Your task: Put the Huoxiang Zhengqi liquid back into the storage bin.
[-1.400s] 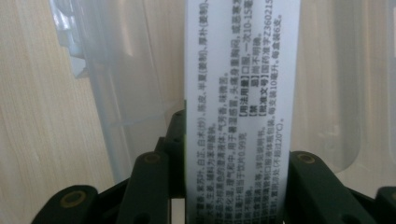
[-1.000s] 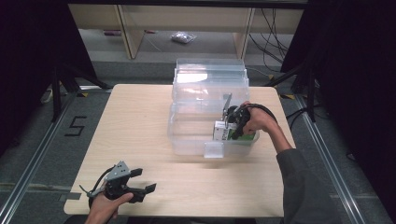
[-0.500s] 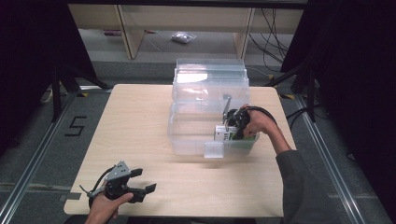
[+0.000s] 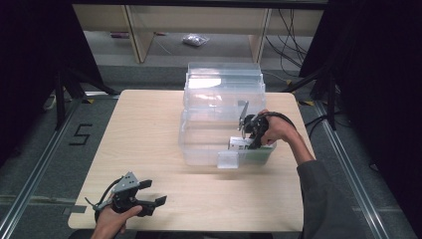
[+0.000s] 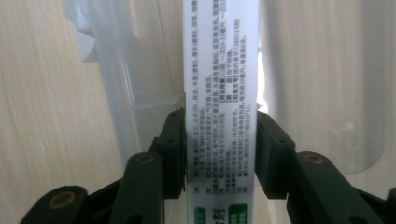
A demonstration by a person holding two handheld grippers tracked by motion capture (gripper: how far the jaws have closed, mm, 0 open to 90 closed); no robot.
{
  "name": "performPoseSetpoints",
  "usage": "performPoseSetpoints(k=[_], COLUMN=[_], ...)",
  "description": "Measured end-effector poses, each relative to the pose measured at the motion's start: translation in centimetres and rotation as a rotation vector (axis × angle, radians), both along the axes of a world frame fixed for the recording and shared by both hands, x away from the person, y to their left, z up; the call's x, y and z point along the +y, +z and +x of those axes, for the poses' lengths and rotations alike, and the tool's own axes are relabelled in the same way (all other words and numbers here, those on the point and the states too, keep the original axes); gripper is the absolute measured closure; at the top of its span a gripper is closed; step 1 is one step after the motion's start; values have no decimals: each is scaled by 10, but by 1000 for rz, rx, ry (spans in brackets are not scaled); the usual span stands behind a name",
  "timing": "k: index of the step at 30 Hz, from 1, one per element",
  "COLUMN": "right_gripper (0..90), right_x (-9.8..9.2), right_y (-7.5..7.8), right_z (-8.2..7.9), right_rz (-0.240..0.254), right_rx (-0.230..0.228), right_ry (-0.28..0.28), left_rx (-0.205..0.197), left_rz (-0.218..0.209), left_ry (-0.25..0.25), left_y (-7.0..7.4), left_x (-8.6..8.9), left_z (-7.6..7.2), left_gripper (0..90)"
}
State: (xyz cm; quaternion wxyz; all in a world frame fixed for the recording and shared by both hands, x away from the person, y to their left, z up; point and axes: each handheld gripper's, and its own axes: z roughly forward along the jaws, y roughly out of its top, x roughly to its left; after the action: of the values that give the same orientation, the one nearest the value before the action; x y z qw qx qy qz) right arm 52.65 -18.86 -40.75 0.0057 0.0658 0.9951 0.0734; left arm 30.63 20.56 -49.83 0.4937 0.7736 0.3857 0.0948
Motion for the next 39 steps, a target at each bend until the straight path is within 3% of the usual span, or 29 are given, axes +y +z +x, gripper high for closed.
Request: performPoseSetpoints(k=[1, 3, 5, 6, 8, 9, 12, 15, 26, 31, 32, 34, 39], right_gripper=[588, 576, 542, 530, 525, 504, 478, 451, 370, 322, 312, 306, 283], right_x=[-1, -3, -5, -6, -8, -12, -16, -18, -19, -21, -22, -24, -27], right_y=[4, 9, 16, 19, 22, 28, 34, 39, 53, 52, 52, 50, 47], right_z=[-3, -2, -7, -6, -6, -7, -9, -15, -28, -31, -32, -33, -36], right_rz=[-12, -4, 3, 20, 37, 61, 114, 134, 245, 312, 315, 327, 338], right_rx=[2, -15, -13, -27, -39, -41, -61, -68, -138, -153, -139, -155, -148], right_ry=[-50, -43, -103, -84, -101, -144, -146, -223, -280, -352, -383, -408, -450], left_rx=[5, 7, 2, -1, 0, 6, 5, 5, 4, -1, 5, 6, 5], left_rz=[10, 7, 2, 2, 3, 9, 9, 12, 15, 7, 16, 10, 13], left_ry=[-2, -5, 2, 3, 3, -3, -3, 1, 4, 5, 4, 1, 6], left_y=[0, 0, 0, 0, 0, 0, 0, 0, 0, 0, 0, 0, 0], left_x=[1, 1, 0, 0, 0, 1, 1, 0, 1, 0, 1, 1, 1], left_z=[0, 1, 0, 0, 0, 1, 1, 0, 0, 0, 0, 1, 0], left_gripper=[150, 150, 150, 149, 150, 149, 150, 150, 150, 150, 150, 150, 149])
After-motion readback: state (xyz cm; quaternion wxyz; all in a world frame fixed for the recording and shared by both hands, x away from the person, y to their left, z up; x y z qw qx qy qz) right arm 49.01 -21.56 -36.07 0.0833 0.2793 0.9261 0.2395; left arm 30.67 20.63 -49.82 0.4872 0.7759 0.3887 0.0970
